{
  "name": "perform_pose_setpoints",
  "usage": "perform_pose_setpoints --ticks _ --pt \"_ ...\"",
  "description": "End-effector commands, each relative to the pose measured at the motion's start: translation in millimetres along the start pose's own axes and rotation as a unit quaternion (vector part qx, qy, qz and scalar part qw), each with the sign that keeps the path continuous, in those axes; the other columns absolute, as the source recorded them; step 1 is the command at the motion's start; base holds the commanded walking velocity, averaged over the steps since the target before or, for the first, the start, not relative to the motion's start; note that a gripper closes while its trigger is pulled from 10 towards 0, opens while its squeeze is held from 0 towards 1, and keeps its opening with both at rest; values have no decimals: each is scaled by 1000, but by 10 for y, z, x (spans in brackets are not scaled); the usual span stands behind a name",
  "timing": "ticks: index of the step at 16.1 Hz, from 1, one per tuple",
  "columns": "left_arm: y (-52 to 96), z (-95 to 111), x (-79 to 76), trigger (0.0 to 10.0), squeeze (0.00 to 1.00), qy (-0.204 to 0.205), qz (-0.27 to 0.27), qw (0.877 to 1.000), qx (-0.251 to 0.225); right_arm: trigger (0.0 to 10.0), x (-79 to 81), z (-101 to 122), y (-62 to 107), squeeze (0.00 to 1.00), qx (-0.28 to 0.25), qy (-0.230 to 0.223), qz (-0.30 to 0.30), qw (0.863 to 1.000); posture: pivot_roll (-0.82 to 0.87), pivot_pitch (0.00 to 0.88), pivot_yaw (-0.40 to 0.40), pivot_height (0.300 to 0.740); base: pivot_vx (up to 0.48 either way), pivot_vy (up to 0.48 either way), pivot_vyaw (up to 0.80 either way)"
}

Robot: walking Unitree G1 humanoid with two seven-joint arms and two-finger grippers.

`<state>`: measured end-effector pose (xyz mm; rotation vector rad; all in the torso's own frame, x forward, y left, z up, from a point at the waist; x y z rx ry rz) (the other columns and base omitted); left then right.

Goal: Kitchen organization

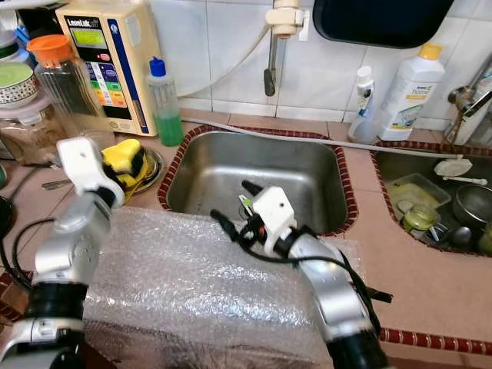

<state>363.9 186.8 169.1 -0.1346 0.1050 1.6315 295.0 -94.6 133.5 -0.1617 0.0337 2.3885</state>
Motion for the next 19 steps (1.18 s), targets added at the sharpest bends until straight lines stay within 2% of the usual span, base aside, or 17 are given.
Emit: perform_pose_setpoints --ticks 1,2,4,5,9,10,13,17,18,19 --pt "-27 41 25 10000 1000 -2 11 1000 -8 10000 38 75 4 918 -5 0 14 1000 48 0 50 740 0 0 0" --pt "-44 86 61 10000 1000 -2 25 1000 -18 10000 91 91 33 0 -1 -3 26 1000 46 0 52 740 0 0 0" --pt "-71 85 127 10000 1000 5 55 998 -16 10000 148 130 67 0 8 -7 33 999 45 0 53 740 0 0 0" --pt "-71 21 221 10000 0 14 93 996 6 10000 159 168 73 0 10 -10 37 999 46 0 54 740 0 0 0" --pt "-61 -88 288 10000 0 43 130 989 49 10000 219 277 87 0 3 -37 70 997 62 0 45 740 0 0 0" --pt "-62 -89 290 10000 0 44 131 989 49 10000 226 287 88 0 4 -36 74 997 62 0 45 740 0 0 0" --pt "-64 -183 254 10000 0 62 123 986 90 10000 215 427 71 0 -19 -54 73 996 64 0 44 740 0 0 0" --pt "-93 -214 147 9882 0 37 92 988 115 10000 249 482 50 0 -27 -75 79 994 59 0 53 740 0 0 0" --pt "-96 -215 154 4941 0 27 95 988 120 10000 257 519 39 0 -35 -86 79 992 57 0 54 740 0 0 0" --pt "-99 -221 155 2471 0 21 92 988 123 10000 266 551 25 0 -42 -99 80 991 57 0 55 740 0 0 0"
Point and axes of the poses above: a point about 5 cm out from each wrist's last joint towards the gripper, its own y axis pointing back from the gripper into the wrist, its own z axis along the axis of the wrist's last joint, x = y × z, the point moved 1 cm from there along -y, pointing out of the wrist towards the gripper, and after that the axes turned 3 degrees about -y, right-handed, at the moved point
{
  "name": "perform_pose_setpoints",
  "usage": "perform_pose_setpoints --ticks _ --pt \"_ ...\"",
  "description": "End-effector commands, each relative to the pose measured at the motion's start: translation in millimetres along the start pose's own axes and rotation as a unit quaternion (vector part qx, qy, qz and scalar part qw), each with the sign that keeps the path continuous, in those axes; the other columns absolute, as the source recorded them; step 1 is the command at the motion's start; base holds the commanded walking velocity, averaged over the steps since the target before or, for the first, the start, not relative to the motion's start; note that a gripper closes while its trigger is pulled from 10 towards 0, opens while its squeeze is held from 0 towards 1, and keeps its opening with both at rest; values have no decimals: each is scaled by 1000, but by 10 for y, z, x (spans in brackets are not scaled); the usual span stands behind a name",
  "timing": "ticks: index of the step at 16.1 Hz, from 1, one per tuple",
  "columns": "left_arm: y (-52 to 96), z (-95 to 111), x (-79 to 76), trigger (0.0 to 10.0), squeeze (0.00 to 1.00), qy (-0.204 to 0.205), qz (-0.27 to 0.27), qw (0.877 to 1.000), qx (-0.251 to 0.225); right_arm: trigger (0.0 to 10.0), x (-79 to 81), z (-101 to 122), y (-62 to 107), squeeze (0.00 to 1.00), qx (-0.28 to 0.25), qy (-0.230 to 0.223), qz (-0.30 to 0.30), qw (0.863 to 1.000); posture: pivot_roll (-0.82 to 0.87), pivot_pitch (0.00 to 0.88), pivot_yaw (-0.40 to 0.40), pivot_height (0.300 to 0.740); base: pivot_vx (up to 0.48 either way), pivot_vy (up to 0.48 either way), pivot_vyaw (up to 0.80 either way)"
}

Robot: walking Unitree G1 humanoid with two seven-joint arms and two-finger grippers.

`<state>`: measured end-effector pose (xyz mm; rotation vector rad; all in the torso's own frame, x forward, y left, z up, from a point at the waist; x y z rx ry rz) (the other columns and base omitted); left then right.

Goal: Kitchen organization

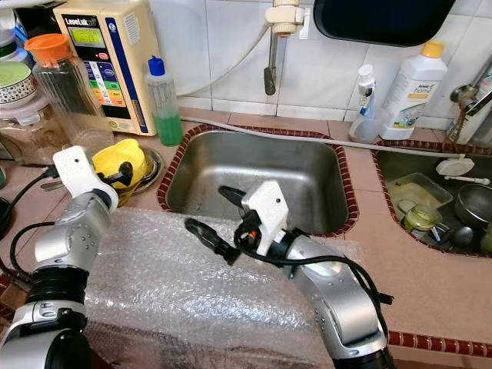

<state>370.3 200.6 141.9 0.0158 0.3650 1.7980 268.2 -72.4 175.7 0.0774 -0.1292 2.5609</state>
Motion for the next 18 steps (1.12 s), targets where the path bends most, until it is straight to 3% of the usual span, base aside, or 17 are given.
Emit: perform_pose_setpoints --ticks 1,2,3,6,10,18 --pt "-19 26 -18 2314 0 -13 -5 1000 7 10000 9 115 -1 0 -17 1 1 1000 57 0 55 740 0 0 0" --pt "-20 15 -12 431 0 -14 -4 1000 12 10000 15 147 -22 0 -23 -4 1 1000 57 0 55 740 0 0 0" --pt "-21 9 -9 0 0 -13 -4 1000 13 10000 16 163 -33 0 -27 -5 1 1000 57 0 55 740 0 0 0" --pt "-19 -33 12 0 0 -4 -3 1000 26 10000 24 185 -64 0 -20 -1 9 1000 62 0 49 740 0 0 0" --pt "-16 -43 35 0 0 2 -1 1000 31 10000 -49 27 -12 0 47 27 -12 998 60 0 46 740 0 0 0" --pt "-21 3 42 0 0 -3 -1 1000 20 10000 -96 -82 50 0 87 63 -31 994 54 0 55 740 0 0 0"
Point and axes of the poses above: a point about 5 cm out from each wrist's last joint towards the gripper, its own y axis pointing back from the gripper into the wrist, its own z axis along the axis of the wrist's last joint, x = y × z, the point moved 1 cm from there along -y, pointing out of the wrist towards the gripper, and after that the axes turned 3 degrees about -y, right-handed, at the moved point
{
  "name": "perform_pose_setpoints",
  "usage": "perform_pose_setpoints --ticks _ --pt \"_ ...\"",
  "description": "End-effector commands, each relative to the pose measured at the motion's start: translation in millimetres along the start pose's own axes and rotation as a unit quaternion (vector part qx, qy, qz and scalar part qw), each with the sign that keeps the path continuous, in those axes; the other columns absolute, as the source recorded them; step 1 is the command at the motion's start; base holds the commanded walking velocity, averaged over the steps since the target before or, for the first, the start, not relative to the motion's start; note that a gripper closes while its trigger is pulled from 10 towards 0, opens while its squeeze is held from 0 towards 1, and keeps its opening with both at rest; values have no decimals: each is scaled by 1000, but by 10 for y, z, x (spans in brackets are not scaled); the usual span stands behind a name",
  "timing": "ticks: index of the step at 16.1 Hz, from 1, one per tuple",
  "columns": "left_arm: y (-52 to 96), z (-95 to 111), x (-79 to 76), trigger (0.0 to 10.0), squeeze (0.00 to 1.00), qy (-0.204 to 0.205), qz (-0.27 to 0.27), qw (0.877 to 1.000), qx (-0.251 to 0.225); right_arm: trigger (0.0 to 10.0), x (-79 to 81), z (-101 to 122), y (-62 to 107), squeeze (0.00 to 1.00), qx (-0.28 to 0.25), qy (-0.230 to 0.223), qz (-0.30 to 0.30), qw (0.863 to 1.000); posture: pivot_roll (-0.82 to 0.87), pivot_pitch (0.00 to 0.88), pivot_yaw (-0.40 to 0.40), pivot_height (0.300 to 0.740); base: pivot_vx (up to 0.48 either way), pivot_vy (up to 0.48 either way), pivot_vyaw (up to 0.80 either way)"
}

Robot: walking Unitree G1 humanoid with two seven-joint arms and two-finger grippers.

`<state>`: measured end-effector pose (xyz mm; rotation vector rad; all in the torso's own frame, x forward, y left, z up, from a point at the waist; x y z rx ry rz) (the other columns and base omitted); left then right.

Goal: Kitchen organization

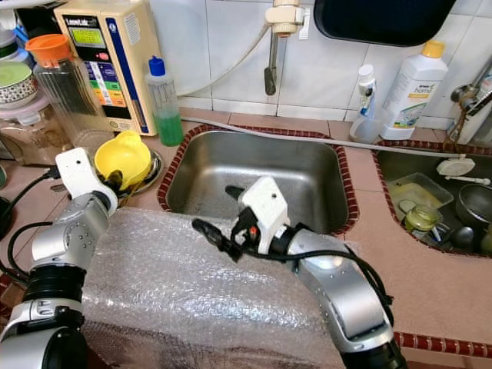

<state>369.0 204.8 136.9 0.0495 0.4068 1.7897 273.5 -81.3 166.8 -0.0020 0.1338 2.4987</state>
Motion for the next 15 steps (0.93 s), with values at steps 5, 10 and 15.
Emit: perform_pose_setpoints --ticks 5,10,15 --pt "-8 65 27 0 0 -7 6 1000 -11 10000 -11 -59 -10 0 16 17 -5 1000 58 0 55 740 0 0 0" --pt "48 323 -62 0 0 -17 -29 995 -99 10000 -77 -92 -12 0 13 6 -30 999 59 0 58 740 0 0 0" --pt "200 572 -384 0 0 -69 -119 971 -196 10000 -370 6 -35 0 -33 -31 -140 989 63 0 60 740 0 0 0"
Point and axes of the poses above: a point about 5 cm out from each wrist's last joint towards the gripper, its own y axis pointing back from the gripper into the wrist, its own z axis along the axis of the wrist's last joint, x = y × z, the point moved 1 cm from there along -y, pointing out of the wrist towards the gripper, and after that the axes turned 3 degrees about -y, right-handed, at the moved point
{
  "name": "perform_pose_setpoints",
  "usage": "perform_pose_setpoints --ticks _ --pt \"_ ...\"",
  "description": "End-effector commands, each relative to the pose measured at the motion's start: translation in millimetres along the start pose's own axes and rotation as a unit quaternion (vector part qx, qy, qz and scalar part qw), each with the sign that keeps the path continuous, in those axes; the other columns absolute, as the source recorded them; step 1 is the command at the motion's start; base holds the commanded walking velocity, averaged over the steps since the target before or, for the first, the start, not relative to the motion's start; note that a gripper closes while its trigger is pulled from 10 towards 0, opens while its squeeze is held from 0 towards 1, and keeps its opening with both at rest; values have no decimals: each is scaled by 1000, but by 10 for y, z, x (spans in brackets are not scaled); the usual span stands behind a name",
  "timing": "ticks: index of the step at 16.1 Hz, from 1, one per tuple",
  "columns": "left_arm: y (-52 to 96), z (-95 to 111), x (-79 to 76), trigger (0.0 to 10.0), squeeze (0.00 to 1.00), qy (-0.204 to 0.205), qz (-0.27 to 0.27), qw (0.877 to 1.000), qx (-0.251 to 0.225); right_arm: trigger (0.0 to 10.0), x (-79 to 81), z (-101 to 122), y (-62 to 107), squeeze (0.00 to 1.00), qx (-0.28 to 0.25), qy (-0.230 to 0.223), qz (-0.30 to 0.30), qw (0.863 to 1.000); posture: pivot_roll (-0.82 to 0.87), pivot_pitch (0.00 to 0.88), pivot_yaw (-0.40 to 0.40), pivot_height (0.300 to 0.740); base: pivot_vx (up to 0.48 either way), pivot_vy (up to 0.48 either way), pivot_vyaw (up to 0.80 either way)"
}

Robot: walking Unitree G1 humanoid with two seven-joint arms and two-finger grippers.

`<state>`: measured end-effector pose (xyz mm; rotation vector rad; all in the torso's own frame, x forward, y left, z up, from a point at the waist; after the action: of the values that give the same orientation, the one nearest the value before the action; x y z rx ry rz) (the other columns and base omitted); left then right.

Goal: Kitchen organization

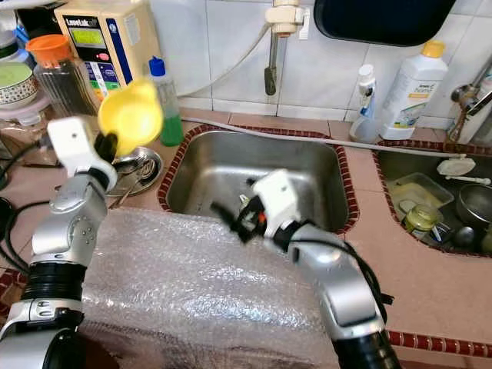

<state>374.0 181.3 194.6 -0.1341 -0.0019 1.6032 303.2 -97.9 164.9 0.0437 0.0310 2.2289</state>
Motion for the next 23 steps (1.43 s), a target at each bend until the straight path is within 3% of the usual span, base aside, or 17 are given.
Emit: perform_pose_setpoints --ticks 1,3,4,8,13,17,18,23 --pt "2 102 -142 0 0 -12 -41 999 -25 10000 -77 93 -16 0 -25 -11 -23 999 64 0 60 740 0 0 0" --pt "48 87 -328 0 0 -19 -94 995 -32 10000 -182 178 -45 0 -54 -50 -67 995 64 0 60 740 0 0 0" --pt "122 32 -538 0 0 -38 -148 988 -36 10000 -301 243 -69 0 -77 -105 -114 985 64 0 59 740 0 0 0" --pt "235 -79 -793 0 0 -51 -203 977 -37 10000 -324 297 -103 0 -101 -153 -121 976 65 0 58 740 0 0 0" --pt "302 -161 -905 0 0 -68 -232 970 -27 10000 -323 312 -195 0 -99 -176 -125 971 60 0 56 740 0 0 0" --pt "336 -110 -1003 0 0 -48 -248 967 -40 10000 -380 241 -336 0 -72 -175 -156 970 60 0 51 740 0 0 0" --pt "349 -105 -1022 0 0 -45 -253 966 -41 0 -404 221 -361 0 -67 -177 -165 968 60 0 48 740 0 0 0" --pt "399 -101 -1019 0 0 -39 -256 964 -50 0 -517 237 -400 0 -68 -191 -189 961 71 0 29 740 0 0 0"
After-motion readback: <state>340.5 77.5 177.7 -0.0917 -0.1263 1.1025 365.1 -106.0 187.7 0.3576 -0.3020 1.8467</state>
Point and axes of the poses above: a point about 5 cm out from each wrist's last joint towards the gripper, its own y axis pointing back from the gripper into the wrist, its own z axis along the axis of the wrist's last joint, x = y × z, the point moved 1 cm from there along -y, pointing out of the wrist towards the gripper, and after that the axes turned 3 degrees about -y, right-handed, at the moved point
